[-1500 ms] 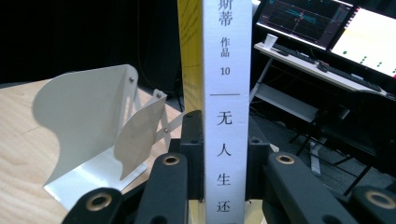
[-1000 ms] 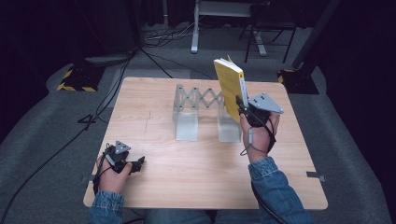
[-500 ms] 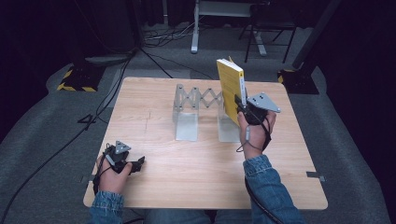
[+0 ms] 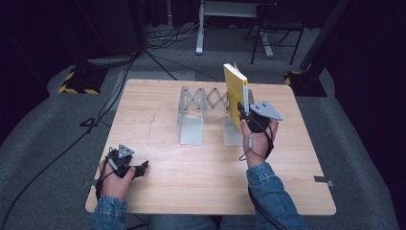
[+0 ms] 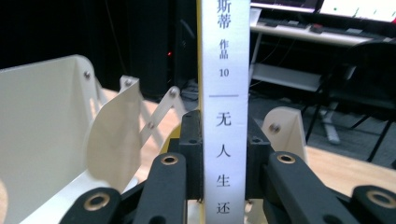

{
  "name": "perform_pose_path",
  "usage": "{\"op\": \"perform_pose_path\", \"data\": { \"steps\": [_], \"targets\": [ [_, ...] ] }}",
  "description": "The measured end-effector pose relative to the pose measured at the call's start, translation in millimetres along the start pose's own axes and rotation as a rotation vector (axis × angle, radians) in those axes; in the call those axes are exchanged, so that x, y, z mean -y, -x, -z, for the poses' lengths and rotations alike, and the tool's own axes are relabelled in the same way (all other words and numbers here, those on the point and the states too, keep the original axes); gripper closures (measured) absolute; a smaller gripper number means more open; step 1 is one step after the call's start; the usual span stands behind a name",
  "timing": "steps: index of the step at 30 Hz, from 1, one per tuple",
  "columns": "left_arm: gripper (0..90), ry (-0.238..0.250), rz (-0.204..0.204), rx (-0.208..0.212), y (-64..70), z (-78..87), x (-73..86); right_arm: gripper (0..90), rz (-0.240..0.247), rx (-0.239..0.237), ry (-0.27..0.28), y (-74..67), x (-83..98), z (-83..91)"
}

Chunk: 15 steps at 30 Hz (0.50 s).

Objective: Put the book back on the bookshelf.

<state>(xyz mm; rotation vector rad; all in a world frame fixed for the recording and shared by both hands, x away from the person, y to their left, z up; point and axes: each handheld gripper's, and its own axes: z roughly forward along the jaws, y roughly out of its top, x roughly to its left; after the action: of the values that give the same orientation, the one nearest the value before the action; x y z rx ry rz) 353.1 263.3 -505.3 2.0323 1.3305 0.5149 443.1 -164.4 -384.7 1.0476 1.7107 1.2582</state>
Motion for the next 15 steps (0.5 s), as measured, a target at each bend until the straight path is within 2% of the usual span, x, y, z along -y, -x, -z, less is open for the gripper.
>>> {"op": "perform_pose_path", "data": {
  "steps": [5, 9, 12, 13, 15],
  "targets": [
    [18.5, 0.0, 0.004, 0.001, 0.8, -0.3, -0.2, 72.8, 0.012, -0.022, -0.021, -6.0, 3.9, -3.0],
    [18.5, -0.001, -0.001, 0.002, 0.5, -0.3, -0.3, 70.9, 0.025, -0.044, -0.059, -12.6, 10.6, -5.8],
    [18.5, 0.0, -0.001, 0.001, 0.7, -0.4, -0.3, 71.7, 0.012, -0.055, -0.082, -11.9, 14.8, -6.6],
    [18.5, 0.0, -0.002, 0.001, 0.8, -0.4, -0.3, 71.9, 0.006, -0.055, -0.067, -11.1, 16.9, -6.4],
    [18.5, -0.001, -0.005, 0.002, 0.7, -0.5, -0.4, 71.5, 0.009, -0.046, -0.072, -10.8, 16.8, -5.0]
  ]
}}
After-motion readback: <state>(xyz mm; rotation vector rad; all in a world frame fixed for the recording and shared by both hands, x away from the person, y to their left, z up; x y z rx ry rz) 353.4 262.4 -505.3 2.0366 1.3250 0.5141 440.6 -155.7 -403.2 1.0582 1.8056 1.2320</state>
